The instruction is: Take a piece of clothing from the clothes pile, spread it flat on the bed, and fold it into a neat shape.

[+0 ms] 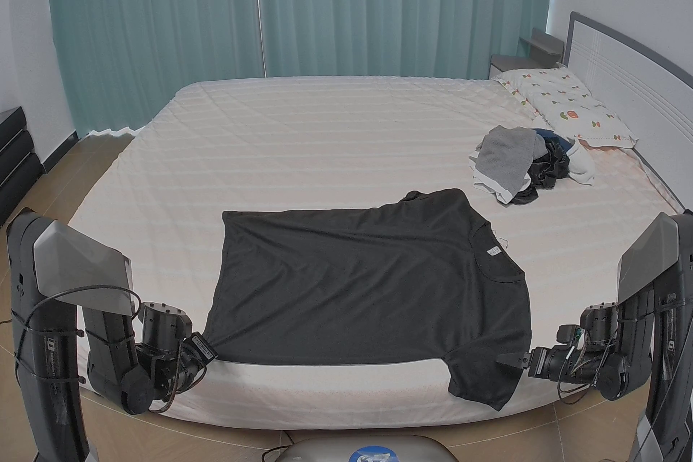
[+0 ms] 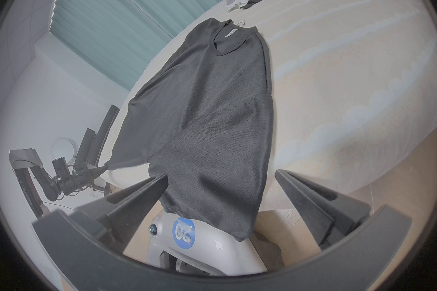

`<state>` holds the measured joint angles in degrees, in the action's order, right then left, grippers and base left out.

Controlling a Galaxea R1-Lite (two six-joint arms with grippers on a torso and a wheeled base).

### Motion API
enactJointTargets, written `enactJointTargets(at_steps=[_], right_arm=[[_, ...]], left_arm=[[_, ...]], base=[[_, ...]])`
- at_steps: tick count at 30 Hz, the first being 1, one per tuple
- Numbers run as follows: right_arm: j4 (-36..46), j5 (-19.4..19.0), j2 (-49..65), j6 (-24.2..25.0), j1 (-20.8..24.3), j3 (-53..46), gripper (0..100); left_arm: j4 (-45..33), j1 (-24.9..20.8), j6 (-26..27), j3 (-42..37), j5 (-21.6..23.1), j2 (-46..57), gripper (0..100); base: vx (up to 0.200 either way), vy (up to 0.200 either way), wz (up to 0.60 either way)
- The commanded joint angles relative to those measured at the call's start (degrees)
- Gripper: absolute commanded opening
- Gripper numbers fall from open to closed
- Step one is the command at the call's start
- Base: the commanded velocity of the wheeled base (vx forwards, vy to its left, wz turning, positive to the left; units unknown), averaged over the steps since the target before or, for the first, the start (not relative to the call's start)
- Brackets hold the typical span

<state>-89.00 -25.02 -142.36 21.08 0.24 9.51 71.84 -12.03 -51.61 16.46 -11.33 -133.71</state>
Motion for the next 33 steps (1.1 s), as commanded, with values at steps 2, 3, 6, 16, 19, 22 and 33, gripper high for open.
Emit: enactJointTargets(at_steps=[2,3,6,16,19,22,33], right_arm=[[-0.6,0.2,-0.7,0.3,2.5,2.0,100],[-0.6,0.6,-1.8,0.1,3.0,1.8,100],[-0.6,0.8,-1.9,0.0,3.0,1.4,100],[-0.7,0.8,0.2,0.0,-0.9,-1.0,0],[-0.7,0.3,1.0,-0.2,-2.4,-2.0,0],[-0.6,0.0,3.0,-0.2,-3.1,-3.9,0],[-0.6,-3.1,6.3,-5.1,-4.2,-9.5,0]], left_arm=[[0.1,-0.1,-0.1,0.0,0.0,-0.4,0],[0.1,-0.1,-0.1,0.0,0.0,-0.5,0],[0.1,-0.2,0.0,0.2,-0.1,-0.9,0],[0.1,0.0,0.0,0.2,-0.1,-1.2,0],[0.1,0.0,0.0,0.2,-0.1,-0.9,0],[0.1,0.0,0.1,0.1,-0.2,-0.9,0],[0.6,0.3,0.7,-0.5,-0.6,-0.4,0]], base=[[0.000,0.000,0.00],[0.000,0.000,0.00],[0.000,0.000,0.00],[0.000,0.000,0.00],[0.000,0.000,0.00],[0.000,0.000,0.00],[0.000,0.000,0.00]])
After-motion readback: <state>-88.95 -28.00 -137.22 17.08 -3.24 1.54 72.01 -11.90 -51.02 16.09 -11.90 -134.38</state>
